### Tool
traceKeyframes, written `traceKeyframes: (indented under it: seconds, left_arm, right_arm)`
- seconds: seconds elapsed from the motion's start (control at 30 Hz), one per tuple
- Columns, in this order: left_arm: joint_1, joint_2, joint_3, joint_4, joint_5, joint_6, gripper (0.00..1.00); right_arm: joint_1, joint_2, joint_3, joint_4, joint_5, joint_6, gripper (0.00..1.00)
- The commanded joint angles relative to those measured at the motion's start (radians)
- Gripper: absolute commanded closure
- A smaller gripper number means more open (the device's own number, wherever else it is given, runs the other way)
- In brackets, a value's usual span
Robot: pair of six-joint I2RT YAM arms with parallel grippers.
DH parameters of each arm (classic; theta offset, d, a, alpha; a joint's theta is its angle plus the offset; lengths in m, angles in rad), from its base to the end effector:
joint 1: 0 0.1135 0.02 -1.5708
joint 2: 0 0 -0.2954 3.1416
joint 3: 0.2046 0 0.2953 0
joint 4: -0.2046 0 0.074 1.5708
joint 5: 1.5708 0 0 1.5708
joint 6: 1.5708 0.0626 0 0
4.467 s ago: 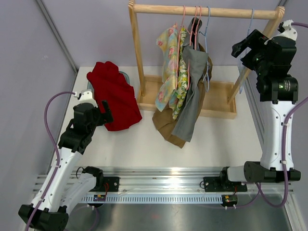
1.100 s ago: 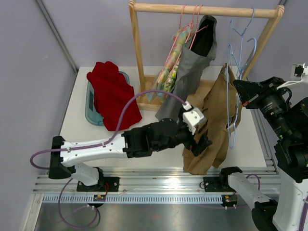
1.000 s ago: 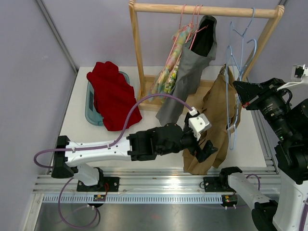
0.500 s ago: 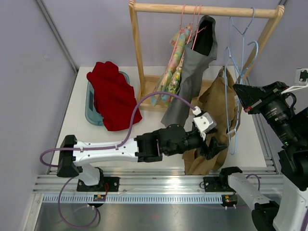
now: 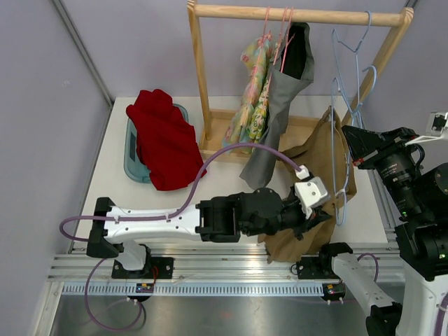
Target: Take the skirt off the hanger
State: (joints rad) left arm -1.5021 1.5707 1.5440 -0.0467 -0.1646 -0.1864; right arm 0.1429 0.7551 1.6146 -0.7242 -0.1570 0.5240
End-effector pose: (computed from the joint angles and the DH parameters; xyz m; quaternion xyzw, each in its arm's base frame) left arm 0.0408 -0.4442 0.4512 0.4021 0.6119 -0.4671 0.4957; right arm 0.0805 0.0215 0.5925 0.0662 0.6550 0.2945 0.6927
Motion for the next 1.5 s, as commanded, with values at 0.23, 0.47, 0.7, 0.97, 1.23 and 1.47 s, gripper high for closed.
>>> traceKeyframes:
  seconds: [0.23, 0.47, 0.7, 0.97, 1.23, 1.47]
  left_arm:
    - [-0.256, 0.081, 0.355, -0.223, 0.036, 0.154, 1.0]
    - [-0.351, 0.069, 0.312, -0.242, -0.053, 0.136, 1.0]
    - [-0.351, 0.026, 0.157, -0.254, -0.227, 0.113, 1.0]
    - [-0.065, -0.064, -0.025, -0.369, -0.491, 0.042, 1.0]
    - [0.15, -0.323, 0.03, -0.374, -0.694, 0.301, 1.0]
    - [0.321, -0.498, 0.031, -0.257, -0.725, 0.532, 1.0]
  right_arm:
    - [0.0, -0.008, -0.081, 0.252, 0.233, -0.088, 1.0]
    - [0.0, -0.011, -0.102, 0.284, 0.351, -0.124, 1.0]
    - [0.0, 0.01, -0.044, 0.228, 0.3, -0.107, 1.0]
    - [-0.002, -0.059, 0.12, -0.041, 0.116, -0.026, 1.0]
    - [0.0, -0.204, 0.143, 0.009, -0.45, -0.019, 1.0]
    - [0.012, -0.194, 0.197, 0.025, -0.624, 0.019, 1.0]
